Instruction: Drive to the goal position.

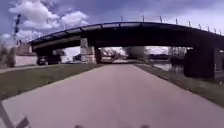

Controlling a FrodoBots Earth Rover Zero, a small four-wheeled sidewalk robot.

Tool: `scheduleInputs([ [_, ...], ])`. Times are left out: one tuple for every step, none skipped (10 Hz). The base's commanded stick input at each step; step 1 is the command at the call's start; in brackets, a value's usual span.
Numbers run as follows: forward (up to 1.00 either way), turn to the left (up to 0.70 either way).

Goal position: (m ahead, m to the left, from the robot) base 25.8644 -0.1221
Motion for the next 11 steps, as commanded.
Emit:
scheduleInputs([
  [1.0, 0.0],
  [1.0, 0.0],
  [1.0, 0.0],
  [1.0, 0.0],
  [1.0, 0.0],
  [1.0, 0.0],
  [1.0, 0.0],
  [1.0, 0.0],
  [1.0, 0.0],
  [1.0, 0.0],
  [1.0, 0.0],
])
